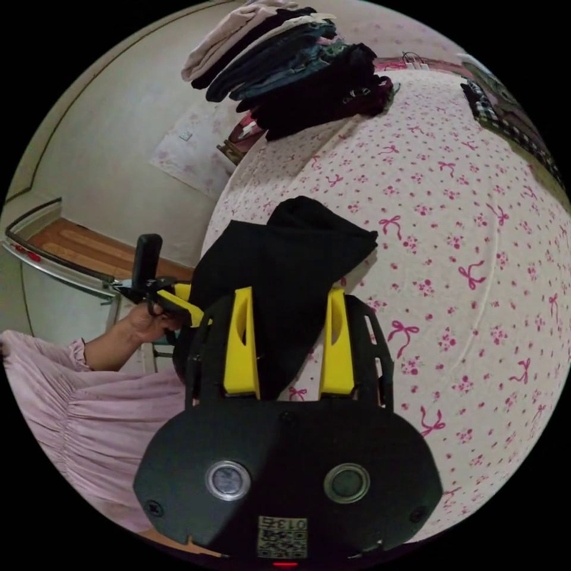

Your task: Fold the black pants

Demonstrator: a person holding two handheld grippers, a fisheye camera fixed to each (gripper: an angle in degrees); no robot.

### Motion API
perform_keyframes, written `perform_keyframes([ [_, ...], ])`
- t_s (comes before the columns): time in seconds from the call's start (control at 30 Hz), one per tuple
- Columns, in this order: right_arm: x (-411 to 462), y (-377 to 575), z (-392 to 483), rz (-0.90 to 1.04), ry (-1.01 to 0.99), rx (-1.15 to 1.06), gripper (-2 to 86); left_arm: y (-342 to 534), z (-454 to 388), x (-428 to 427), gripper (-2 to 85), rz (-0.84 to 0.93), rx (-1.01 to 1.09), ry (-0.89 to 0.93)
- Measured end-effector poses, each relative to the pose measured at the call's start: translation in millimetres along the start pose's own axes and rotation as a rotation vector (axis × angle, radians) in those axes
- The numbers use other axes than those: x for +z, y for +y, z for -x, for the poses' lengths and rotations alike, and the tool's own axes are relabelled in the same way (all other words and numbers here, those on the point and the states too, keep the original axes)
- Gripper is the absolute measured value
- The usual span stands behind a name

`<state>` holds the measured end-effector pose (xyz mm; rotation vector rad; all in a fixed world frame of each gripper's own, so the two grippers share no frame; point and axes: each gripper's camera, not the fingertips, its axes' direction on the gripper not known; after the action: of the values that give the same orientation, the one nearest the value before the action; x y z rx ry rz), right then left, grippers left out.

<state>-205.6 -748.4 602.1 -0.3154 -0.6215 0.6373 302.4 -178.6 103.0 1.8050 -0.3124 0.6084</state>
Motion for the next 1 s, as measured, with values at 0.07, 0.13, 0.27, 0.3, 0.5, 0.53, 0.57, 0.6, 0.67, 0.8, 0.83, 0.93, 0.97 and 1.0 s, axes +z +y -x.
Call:
perform_keyframes([
  [0.07,-3,1,-10,-0.016,-0.049,0.035,13.3,-7,5,1,13.2,-0.006,-0.039,0.064],
  [0.13,-5,-1,-6,0.008,-0.084,-0.005,6.1,-14,-7,4,11.7,0.023,-0.001,0.041],
  [0.27,-8,2,12,0.040,0.014,-0.115,1.4,-24,-20,3,9.5,0.026,-0.023,0.031],
  [0.3,-13,5,16,0.026,0.048,-0.140,0.9,-25,-21,2,9.3,0.017,-0.031,0.042],
  [0.5,-83,14,42,-0.130,0.185,-0.308,0.1,-55,-75,-22,9.0,-0.073,0.090,0.034],
  [0.53,-101,11,43,-0.168,0.213,-0.337,0.1,-70,-87,-27,9.0,-0.089,0.132,0.025],
  [0.57,-110,8,42,-0.186,0.228,-0.350,0.1,-90,-100,-31,9.0,-0.106,0.174,0.015],
  [0.6,-129,1,40,-0.224,0.259,-0.372,0.1,-100,-106,-34,9.0,-0.115,0.196,0.008],
  [0.67,-155,-13,34,-0.280,0.317,-0.409,0.2,-148,-131,-41,9.0,-0.155,0.296,-0.025],
  [0.8,-216,-59,11,-0.401,0.467,-0.485,1.0,-228,-165,-51,9.2,-0.229,0.414,-0.065],
  [0.83,-224,-67,7,-0.421,0.489,-0.492,1.3,-255,-178,-54,9.4,-0.261,0.455,-0.092],
  [0.93,-257,-125,-32,-0.464,0.594,-0.471,6.2,-326,-187,-48,11.3,-0.304,0.434,-0.120],
  [0.97,-260,-138,-45,-0.454,0.586,-0.441,8.3,-354,-180,-39,12.7,-0.295,0.384,-0.138],
  [1.0,-263,-160,-74,-0.425,0.582,-0.349,11.0,-367,-176,-33,13.1,-0.289,0.358,-0.159],
])
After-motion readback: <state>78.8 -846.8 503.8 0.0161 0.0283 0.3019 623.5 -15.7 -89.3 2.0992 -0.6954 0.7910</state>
